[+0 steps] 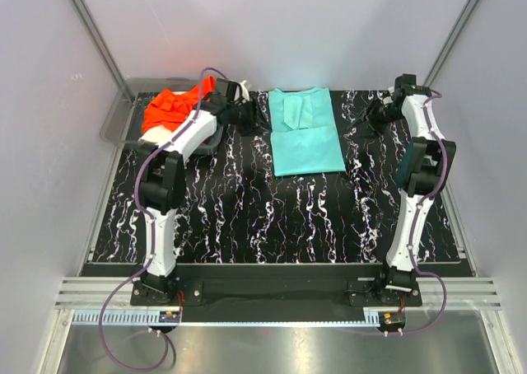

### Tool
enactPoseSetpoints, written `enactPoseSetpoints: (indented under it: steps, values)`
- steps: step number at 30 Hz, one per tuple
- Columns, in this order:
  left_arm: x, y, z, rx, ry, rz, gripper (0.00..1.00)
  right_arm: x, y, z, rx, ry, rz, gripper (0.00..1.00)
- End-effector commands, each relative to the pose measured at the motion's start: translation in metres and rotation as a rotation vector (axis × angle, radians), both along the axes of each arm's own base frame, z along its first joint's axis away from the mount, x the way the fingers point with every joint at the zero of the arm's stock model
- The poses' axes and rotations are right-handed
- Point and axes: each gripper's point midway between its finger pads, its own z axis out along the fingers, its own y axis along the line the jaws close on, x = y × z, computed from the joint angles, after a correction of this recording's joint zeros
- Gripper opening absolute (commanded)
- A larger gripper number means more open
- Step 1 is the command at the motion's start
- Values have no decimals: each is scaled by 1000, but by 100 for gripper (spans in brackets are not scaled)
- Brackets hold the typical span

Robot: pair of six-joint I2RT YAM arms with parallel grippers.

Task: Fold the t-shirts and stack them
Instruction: Fold the tshirt

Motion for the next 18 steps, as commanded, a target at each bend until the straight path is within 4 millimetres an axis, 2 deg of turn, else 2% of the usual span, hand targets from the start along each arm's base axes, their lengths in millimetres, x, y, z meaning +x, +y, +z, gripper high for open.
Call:
enactPoseSetpoints:
  steps: [1, 3, 4, 6, 8, 9, 11, 14, 15, 17, 18]
  values:
    - [-35, -36, -13, -12, -12, -146, 46, -19, 15, 11, -15, -50, 66, 49]
    - [-41, -51, -25, -32, 16, -166, 44, -20, 24, 7, 0, -54, 70, 44]
    - [-37, -58, -24, -39, -1, -173, 44, -24, 30, 4, 16, -38, 69, 41]
    - [-32, -70, -35, -41, 5, -187, 44, -23, 42, -2, 26, -37, 85, 33]
    - [-28, -75, -42, -56, 32, -184, 44, -25, 50, -13, 36, -8, 95, 26]
    - [-25, -77, -44, -57, 33, -176, 44, -28, 55, -18, 39, 10, 97, 26]
    - [-23, -73, -63, -33, 74, -142, 43, -33, 57, -35, 31, 57, 91, 25]
    - [-36, -66, -83, -9, 147, -121, 43, -45, 60, -56, 10, 114, 94, 25]
    - [-48, -62, -98, 11, 190, -121, 43, -54, 62, -63, 2, 140, 104, 25]
    - [-61, -57, -103, 26, 214, -126, 42, -63, 66, -72, -26, 159, 120, 25]
    - [-77, -51, -117, 50, 252, -132, 42, -75, 66, -82, -30, 191, 127, 25]
